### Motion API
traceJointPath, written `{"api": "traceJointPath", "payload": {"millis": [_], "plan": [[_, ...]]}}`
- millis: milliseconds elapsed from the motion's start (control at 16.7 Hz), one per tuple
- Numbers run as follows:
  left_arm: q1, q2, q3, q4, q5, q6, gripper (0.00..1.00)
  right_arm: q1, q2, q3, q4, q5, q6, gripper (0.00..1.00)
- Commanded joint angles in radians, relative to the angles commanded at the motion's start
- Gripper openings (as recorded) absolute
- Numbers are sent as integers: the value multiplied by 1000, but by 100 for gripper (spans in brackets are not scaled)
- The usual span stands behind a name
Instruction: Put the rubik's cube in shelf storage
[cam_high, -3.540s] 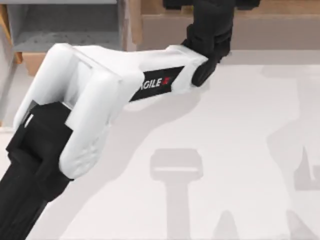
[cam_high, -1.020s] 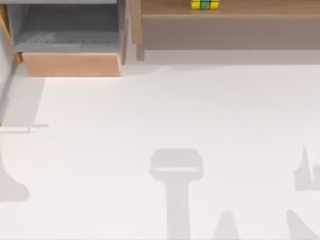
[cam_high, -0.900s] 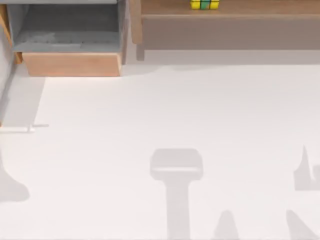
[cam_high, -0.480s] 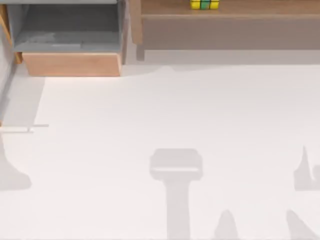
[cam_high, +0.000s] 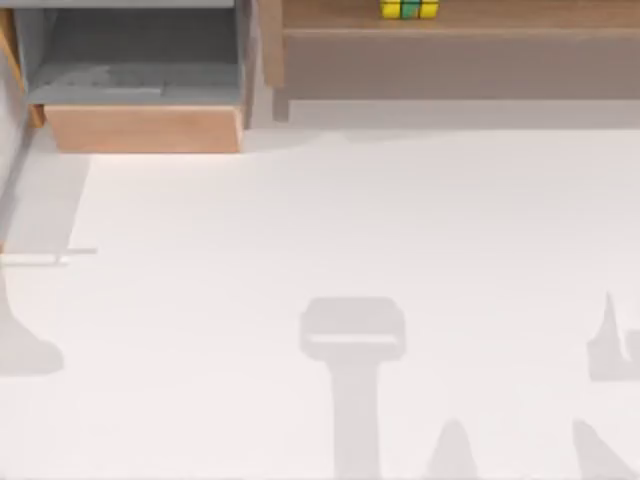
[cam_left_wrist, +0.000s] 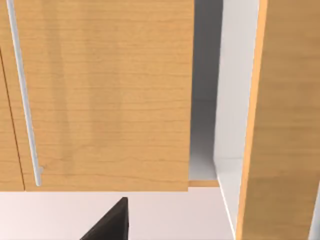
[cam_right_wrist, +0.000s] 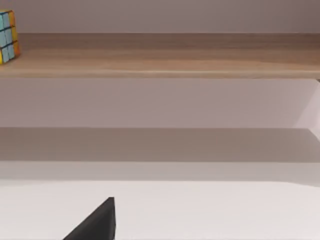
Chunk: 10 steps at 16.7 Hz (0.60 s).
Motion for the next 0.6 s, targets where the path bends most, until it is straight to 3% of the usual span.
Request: {"api": "traceJointPath", "payload": {"millis": [600], "plan": [[0, 0, 0, 0, 0, 0, 2, 0, 0, 0, 0, 0, 0, 100]]}}
